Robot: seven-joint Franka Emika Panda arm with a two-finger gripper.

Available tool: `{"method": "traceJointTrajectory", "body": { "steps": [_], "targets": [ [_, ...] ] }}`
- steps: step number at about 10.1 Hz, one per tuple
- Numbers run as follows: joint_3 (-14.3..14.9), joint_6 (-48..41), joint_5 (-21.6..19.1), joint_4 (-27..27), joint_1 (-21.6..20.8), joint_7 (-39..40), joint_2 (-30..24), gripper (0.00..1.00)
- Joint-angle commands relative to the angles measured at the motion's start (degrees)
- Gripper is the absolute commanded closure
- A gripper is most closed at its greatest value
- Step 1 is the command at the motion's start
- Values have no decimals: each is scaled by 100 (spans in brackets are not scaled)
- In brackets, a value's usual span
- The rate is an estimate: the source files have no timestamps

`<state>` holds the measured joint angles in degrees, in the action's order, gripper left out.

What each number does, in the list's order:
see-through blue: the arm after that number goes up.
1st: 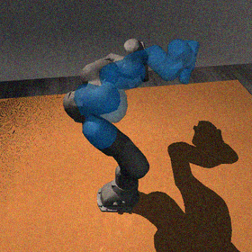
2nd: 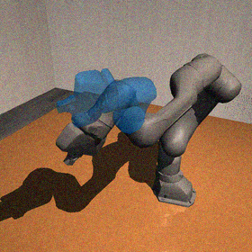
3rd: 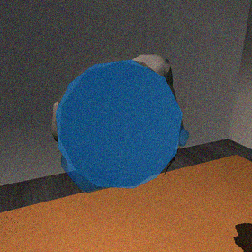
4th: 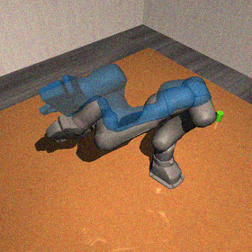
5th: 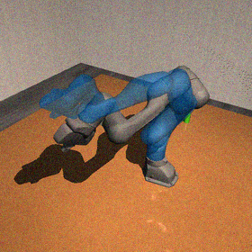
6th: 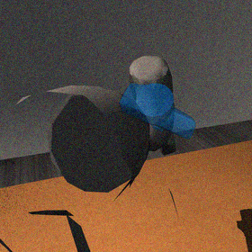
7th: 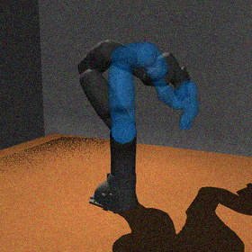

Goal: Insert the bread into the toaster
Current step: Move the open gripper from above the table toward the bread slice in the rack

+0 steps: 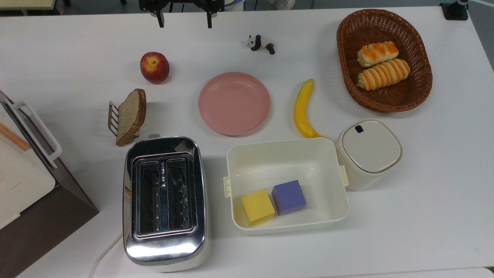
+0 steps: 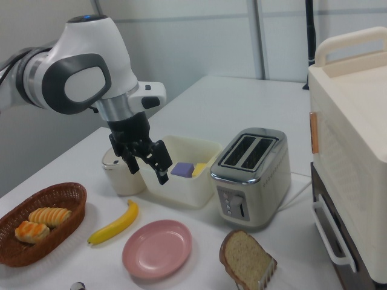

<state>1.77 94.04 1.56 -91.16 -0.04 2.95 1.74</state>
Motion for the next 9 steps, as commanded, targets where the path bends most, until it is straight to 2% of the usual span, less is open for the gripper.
{"method": "traceJointTrajectory", "body": {
  "steps": [1,6,9],
  "targets": [
    [26,-106,2,28,12,-58,-25,0],
    [43,-62,46,37,21,-32,72,0],
    [34,201,63,28,214,-14,134,0]
  ]
}}
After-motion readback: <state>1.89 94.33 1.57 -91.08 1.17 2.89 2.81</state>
